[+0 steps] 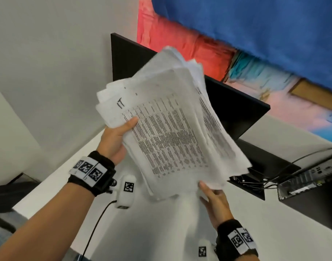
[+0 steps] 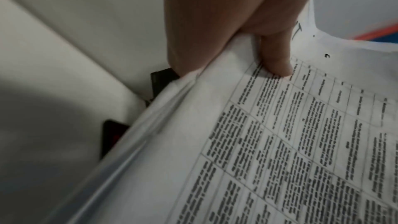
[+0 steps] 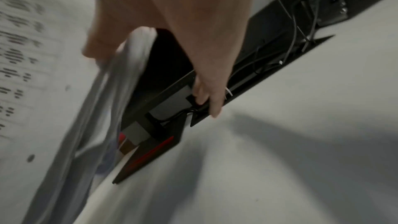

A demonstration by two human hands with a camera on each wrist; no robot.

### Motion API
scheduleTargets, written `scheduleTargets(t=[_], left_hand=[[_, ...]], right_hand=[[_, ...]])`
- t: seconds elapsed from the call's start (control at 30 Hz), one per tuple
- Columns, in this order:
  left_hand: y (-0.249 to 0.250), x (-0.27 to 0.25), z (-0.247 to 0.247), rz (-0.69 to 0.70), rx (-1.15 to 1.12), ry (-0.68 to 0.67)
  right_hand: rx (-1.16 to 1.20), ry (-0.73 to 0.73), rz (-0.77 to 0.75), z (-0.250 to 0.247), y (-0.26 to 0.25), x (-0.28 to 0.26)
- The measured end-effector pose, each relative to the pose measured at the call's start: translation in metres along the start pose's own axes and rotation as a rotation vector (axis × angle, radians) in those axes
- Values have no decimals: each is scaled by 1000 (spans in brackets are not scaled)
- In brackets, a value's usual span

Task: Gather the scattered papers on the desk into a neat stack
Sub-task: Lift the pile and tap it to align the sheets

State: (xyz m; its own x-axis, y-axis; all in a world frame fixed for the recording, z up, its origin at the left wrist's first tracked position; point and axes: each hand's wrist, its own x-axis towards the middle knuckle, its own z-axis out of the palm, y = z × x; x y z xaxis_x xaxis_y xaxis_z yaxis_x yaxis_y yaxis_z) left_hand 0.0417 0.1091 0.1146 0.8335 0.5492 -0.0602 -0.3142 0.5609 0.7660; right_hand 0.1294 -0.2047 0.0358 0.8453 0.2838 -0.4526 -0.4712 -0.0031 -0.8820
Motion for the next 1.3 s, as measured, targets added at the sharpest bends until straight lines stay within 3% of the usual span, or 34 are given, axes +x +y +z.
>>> scheduleTargets(t=[0.1, 0.17, 0.3, 0.4, 0.47, 0.53, 0.7, 0.83, 0.93, 1.0, 1.3], left_hand=[[-20, -6, 1, -172, -74, -78], [-30, -7, -6, -173, -41, -39], [-19, 2, -44, -135, 227, 59], [-7, 11, -55, -185, 583, -52], [-7, 15, -48, -206, 692, -129], [-11, 14, -34, -143, 712, -118], [-48, 5, -9, 49, 601, 107], [-78, -3, -20, -70, 595, 177], [-95, -2, -39, -204, 786, 131], [-99, -2, -41, -221, 844, 124], [-84, 9, -25, -120, 720, 153]], right_hand=[[205, -60, -13, 8, -10, -1], [229, -61, -78, 10, -24, 0], [0, 32, -259, -3, -53, -6], [-183, 40, -379, -14, -68, -15], [-219, 29, -424, -15, -76, -23], [-244, 32, -461, -12, -79, -31], [-294, 62, -517, -1, -67, -42], [-205, 143, -391, -1, -36, -24], [-261, 191, -263, -10, -15, -4], [-271, 225, -239, -14, -11, 3], [-205, 220, -436, -27, -36, 1]])
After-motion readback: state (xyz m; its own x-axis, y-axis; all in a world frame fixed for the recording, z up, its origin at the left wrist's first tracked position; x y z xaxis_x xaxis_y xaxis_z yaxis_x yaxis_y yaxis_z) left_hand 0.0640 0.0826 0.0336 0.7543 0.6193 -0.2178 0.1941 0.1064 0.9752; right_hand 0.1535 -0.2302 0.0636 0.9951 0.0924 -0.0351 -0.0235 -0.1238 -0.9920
